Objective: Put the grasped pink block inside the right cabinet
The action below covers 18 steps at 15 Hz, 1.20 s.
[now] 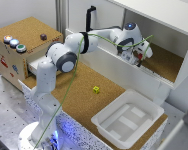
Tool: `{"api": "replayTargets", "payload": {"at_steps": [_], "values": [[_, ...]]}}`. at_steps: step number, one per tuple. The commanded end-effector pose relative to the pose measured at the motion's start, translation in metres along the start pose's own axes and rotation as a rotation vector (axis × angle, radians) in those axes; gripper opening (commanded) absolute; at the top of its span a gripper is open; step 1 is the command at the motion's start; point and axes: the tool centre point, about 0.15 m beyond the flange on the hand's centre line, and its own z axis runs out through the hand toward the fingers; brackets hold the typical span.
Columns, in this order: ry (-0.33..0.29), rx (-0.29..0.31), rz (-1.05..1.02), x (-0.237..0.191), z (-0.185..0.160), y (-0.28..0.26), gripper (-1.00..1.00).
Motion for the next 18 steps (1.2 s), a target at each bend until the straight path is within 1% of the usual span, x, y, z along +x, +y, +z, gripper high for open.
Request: {"api": "replayTargets", "payload": {"at_steps": [1, 2, 3, 4, 6, 9, 11, 12, 14, 16, 18], "values": [[-0.016, 0.066, -0.005, 0.000, -0.010, 0.010, 1.00], [-0.002, 0.096, -0.007, -0.004, -0.021, 0.013, 1.00], [0.027, 0.092, -0.005, -0.009, -0.033, 0.015, 1.00], [0.038, 0.119, -0.019, -0.017, -0.047, 0.016, 1.00], [0.074, 0.151, -0.031, -0.037, -0.071, 0.021, 1.00], [0.054, 0.200, -0.058, -0.071, -0.094, 0.024, 1.00], [0.037, 0.193, -0.061, -0.095, -0.101, 0.030, 1.00], [0.017, 0.194, -0.066, -0.105, -0.099, 0.031, 1.00], [-0.053, 0.200, -0.071, -0.132, -0.093, 0.034, 1.00], [-0.103, 0.194, -0.065, -0.158, -0.093, 0.034, 1.00], [-0.109, 0.165, -0.047, -0.181, -0.099, 0.029, 1.00]]}}
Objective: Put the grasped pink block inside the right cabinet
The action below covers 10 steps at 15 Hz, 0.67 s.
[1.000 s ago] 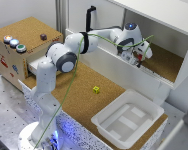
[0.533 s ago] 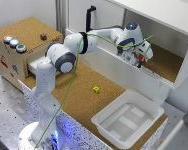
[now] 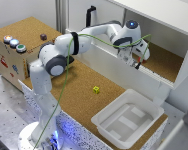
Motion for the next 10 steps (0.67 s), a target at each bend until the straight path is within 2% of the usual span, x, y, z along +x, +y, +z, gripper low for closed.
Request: {"api": "replayTargets", "payload": {"at_steps": [1, 5, 6, 10], "values": [[0.043, -0.024, 0.023, -0.077, 0.003, -0.009, 1.00], [0.065, -0.088, 0.141, -0.115, -0.002, -0.040, 1.00], [0.047, -0.092, 0.168, -0.121, -0.001, -0.048, 1.00], [0.048, -0.146, 0.186, -0.143, 0.002, -0.081, 1.00]]}}
